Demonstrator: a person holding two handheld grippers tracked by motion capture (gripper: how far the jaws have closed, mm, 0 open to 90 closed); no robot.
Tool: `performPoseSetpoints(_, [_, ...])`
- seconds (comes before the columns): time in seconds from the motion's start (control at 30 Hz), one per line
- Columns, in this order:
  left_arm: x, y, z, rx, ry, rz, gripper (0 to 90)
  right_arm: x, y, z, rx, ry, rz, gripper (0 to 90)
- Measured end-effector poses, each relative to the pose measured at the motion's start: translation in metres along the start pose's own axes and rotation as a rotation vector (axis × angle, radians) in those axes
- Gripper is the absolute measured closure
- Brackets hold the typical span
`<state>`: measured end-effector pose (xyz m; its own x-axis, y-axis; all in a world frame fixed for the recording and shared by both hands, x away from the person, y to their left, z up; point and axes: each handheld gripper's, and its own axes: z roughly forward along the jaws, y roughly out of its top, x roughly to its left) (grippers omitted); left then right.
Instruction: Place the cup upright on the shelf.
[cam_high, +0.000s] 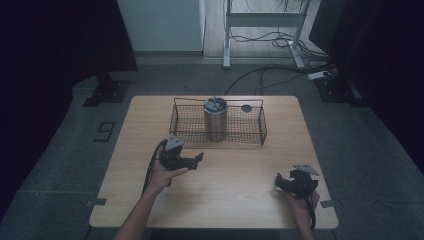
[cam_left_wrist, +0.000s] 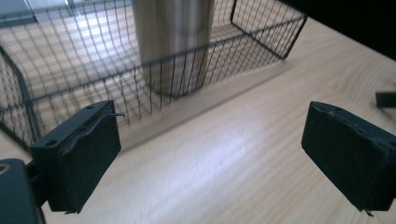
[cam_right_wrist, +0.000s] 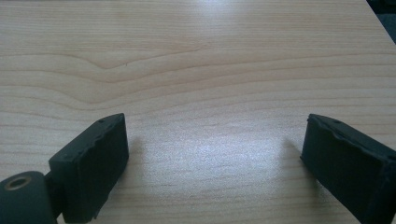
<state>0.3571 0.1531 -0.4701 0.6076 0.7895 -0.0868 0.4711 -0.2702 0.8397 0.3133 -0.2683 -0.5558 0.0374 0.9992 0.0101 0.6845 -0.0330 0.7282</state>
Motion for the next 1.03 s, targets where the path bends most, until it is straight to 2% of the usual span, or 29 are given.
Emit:
performPoseSetpoints(0.17, [0.002, -0.02, -0.007, 0.021, 0.022, 0.005, 5.3, 0.0, 0.0, 0.0, 0.0, 0.0, 0.0, 7.1])
performPoseSetpoints(0.57, [0.0, -0.061, -0.017, 0.061, 0.04, 0.009, 5.7, 0.0, 0.0, 0.0, 0.0, 0.0, 0.0, 7.1])
performPoseSetpoints(0.67, [0.002, -0.066, -0.019, 0.053, 0.039, -0.01, 5.8, 0.0, 0.0, 0.0, 0.0, 0.0, 0.001, 7.1])
performPoseSetpoints(1.03, [-0.002, -0.067, -0.013, 0.068, 0.04, -0.011, 7.1, 0.0, 0.0, 0.0, -0.001, 0.0, -0.001, 7.1])
